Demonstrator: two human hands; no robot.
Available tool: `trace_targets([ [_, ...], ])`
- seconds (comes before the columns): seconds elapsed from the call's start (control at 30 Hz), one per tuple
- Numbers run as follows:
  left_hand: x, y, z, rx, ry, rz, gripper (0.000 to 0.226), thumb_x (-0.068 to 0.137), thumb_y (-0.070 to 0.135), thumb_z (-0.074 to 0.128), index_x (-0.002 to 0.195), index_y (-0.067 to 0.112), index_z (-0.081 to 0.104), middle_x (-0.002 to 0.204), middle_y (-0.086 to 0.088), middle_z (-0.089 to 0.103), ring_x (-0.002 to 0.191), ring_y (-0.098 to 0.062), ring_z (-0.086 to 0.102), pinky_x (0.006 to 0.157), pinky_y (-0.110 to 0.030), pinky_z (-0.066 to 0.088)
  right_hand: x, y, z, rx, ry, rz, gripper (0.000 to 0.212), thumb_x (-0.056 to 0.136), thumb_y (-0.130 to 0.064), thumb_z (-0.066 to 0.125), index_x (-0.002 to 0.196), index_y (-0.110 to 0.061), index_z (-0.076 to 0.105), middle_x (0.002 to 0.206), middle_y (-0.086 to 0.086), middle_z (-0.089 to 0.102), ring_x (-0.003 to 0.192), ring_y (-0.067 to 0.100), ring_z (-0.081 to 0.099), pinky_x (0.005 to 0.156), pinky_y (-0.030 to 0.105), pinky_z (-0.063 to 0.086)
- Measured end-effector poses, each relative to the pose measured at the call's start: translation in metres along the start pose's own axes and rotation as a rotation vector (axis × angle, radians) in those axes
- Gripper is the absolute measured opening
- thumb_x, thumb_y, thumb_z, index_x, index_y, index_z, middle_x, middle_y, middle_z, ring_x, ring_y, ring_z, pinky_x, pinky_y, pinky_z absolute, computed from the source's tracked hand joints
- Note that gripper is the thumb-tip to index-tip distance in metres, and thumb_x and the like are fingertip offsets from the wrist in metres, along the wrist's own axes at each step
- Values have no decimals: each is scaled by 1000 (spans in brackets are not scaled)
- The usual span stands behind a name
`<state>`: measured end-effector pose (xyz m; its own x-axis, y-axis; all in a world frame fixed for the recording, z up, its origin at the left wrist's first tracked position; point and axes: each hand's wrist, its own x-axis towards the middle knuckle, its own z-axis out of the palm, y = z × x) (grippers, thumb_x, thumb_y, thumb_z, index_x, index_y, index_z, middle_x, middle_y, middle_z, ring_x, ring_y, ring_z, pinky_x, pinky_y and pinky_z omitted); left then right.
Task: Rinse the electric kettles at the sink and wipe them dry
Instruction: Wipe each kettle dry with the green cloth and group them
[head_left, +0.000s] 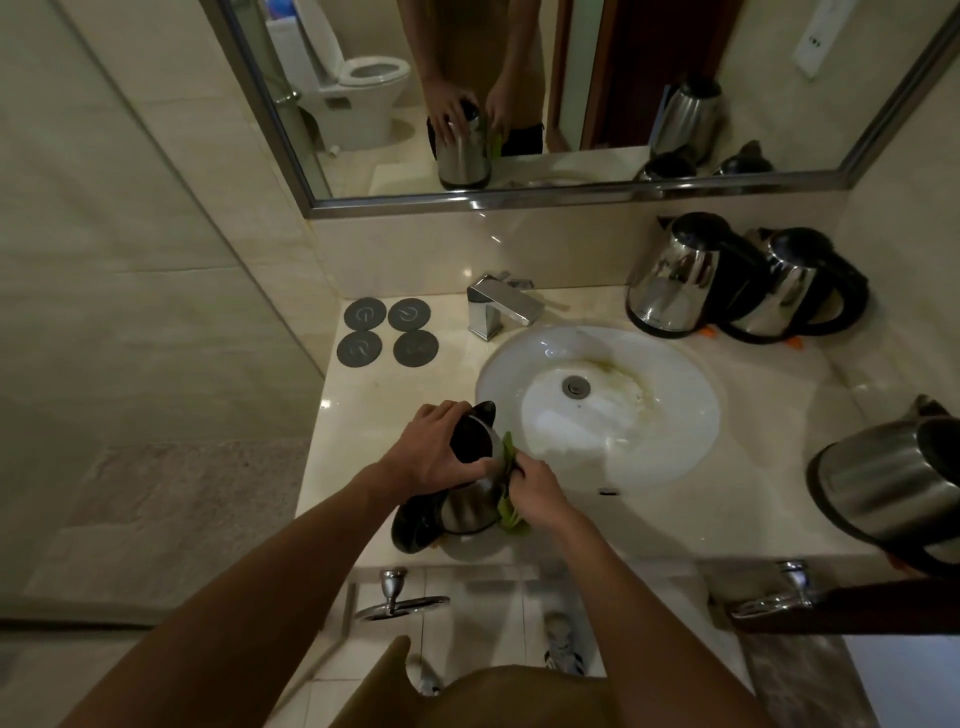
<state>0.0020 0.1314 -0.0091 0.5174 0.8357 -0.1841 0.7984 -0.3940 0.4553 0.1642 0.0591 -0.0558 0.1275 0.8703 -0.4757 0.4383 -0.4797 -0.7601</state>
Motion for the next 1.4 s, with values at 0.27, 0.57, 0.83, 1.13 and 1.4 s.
trace_targets([
  [0.27,-1,8,1,164,19,-53,92,67,74,33,141,21,38,141,-1,46,125,-29,41,96,-45,44,-35,17,42,199,121,56,45,100,-12,44,143,-25,49,132,6,55,122,25,56,104,41,48],
  [0.57,-8,32,27,242,240,-224,65,84,65,38,131,22,47,128,-2,54,116,-26,47,91,-43,42,-13,2,29,215,144,98,37,105,-17,34,137,-21,53,123,11,54,110,27,58,98,38,48],
  [0.83,-6,25,25,276,215,-177,71,82,69,33,134,22,46,130,-4,53,117,-27,48,92,-43,43,-40,26,69,685,26,315,30,105,-27,42,125,-16,61,103,7,74,92,23,72,80,38,61],
  [1.13,-8,16,18,335,184,-71,74,83,66,27,135,18,47,131,-6,55,116,-30,49,91,-44,44,-15,5,49,349,220,176,43,97,-26,34,132,-22,57,123,9,60,108,24,60,99,46,50],
  [1.4,-6,14,17,300,148,-111,70,86,63,22,138,21,43,136,-5,50,122,-28,45,98,-44,41,-42,3,73,780,17,415,20,103,-15,40,112,-24,56,109,10,68,92,24,68,72,36,60],
])
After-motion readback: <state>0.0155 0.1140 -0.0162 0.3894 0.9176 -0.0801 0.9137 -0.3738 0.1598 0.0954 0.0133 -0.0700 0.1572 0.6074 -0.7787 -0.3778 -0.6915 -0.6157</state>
